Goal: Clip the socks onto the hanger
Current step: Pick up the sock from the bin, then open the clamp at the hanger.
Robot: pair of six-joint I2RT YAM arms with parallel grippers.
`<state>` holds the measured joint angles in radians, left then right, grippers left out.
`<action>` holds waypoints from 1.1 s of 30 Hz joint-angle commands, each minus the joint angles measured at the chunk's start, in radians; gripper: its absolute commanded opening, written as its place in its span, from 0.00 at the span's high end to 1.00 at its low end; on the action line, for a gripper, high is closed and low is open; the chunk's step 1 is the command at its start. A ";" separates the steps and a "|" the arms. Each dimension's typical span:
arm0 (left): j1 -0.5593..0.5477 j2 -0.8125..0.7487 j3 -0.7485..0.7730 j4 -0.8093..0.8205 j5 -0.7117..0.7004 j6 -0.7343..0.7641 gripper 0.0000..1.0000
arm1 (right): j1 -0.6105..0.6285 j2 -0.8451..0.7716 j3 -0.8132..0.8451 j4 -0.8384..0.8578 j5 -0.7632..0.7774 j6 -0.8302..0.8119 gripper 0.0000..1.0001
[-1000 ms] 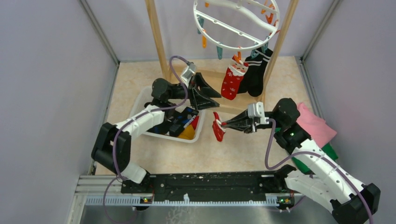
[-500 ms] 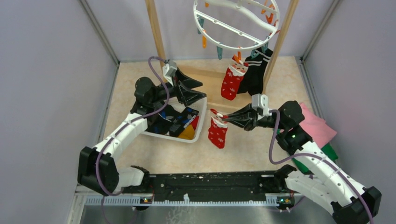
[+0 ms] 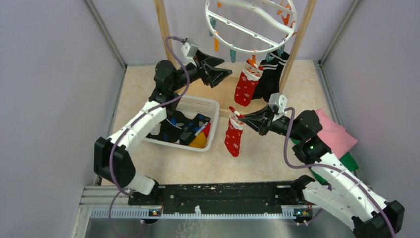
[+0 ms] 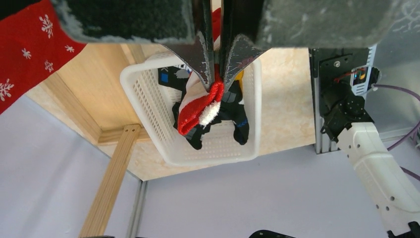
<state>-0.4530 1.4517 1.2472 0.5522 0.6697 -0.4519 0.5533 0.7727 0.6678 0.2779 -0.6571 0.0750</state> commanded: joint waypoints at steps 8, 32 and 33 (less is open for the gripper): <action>-0.019 0.199 0.218 -0.082 -0.090 0.190 0.17 | -0.033 -0.036 -0.014 0.041 0.050 0.037 1.00; -0.064 0.271 0.294 0.033 -0.188 0.116 0.24 | -0.048 -0.033 -0.020 0.043 0.044 0.039 1.00; -0.064 0.270 0.293 0.035 -0.188 0.113 0.24 | -0.050 -0.034 -0.019 0.041 0.043 0.039 1.00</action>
<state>-0.5129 1.7130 1.5055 0.5232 0.5121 -0.3237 0.5117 0.7509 0.6456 0.2840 -0.6178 0.1051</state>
